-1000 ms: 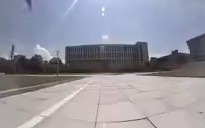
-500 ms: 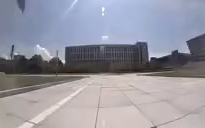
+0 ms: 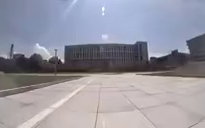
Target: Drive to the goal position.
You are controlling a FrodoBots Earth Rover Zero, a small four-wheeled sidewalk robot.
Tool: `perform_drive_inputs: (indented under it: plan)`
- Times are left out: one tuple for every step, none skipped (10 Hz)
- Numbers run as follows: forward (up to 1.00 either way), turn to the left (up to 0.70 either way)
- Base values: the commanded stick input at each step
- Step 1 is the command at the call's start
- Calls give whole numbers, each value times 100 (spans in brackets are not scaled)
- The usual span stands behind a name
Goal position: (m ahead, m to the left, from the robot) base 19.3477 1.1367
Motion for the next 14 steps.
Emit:
perform_drive_inputs:
  plan:
    - [50,1]
    - [50,1]
    - [50,1]
    - [50,1]
    - [50,1]
    - [50,1]
    - [50,1]
    - [50,1]
    - [50,1]
    - [50,1]
    - [50,1]
    - [50,1]
    - [50,1]
    - [50,1]
